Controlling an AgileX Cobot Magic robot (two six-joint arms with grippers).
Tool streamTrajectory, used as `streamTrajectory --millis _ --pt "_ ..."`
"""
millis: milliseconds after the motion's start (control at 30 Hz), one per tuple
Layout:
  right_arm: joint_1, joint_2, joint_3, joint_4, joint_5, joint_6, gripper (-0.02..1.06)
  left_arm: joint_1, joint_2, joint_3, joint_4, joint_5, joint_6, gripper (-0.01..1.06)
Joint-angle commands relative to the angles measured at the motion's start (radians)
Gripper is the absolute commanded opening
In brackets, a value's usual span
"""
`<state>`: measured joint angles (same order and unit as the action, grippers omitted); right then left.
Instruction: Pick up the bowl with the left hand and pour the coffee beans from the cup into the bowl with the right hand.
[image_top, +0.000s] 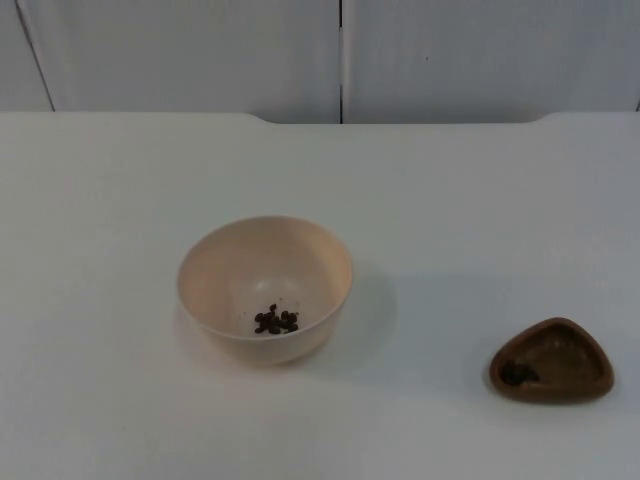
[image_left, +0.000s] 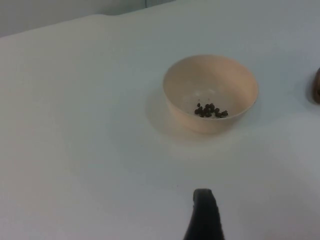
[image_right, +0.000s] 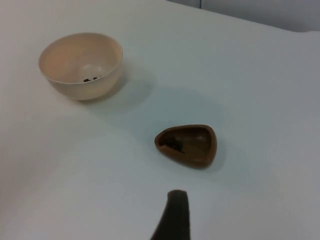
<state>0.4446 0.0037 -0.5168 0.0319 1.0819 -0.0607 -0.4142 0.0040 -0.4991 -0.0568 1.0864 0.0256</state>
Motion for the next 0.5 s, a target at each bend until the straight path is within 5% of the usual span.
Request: streamTrajectory --millis 0,167,300,467 --pt "-0.002 -0.004 0.002 -0.003 -0.003 -0.001 0.70 -0.004 -0.004 0.005 -0.015 -0.013 0.002 0.59" --pt "-0.002 -0.004 0.002 -0.003 -0.003 -0.001 0.76 -0.004 -0.004 0.005 -0.014 -0.013 0.002 0.70" --pt "-0.002 -0.004 0.002 -0.003 -0.003 -0.001 1.03 -0.004 -0.004 0.005 -0.014 -0.013 0.002 1.04" --pt "-0.002 -0.004 0.002 -0.003 -0.003 -0.001 1.05 -0.004 -0.004 0.005 -0.014 -0.013 -0.001 1.05"
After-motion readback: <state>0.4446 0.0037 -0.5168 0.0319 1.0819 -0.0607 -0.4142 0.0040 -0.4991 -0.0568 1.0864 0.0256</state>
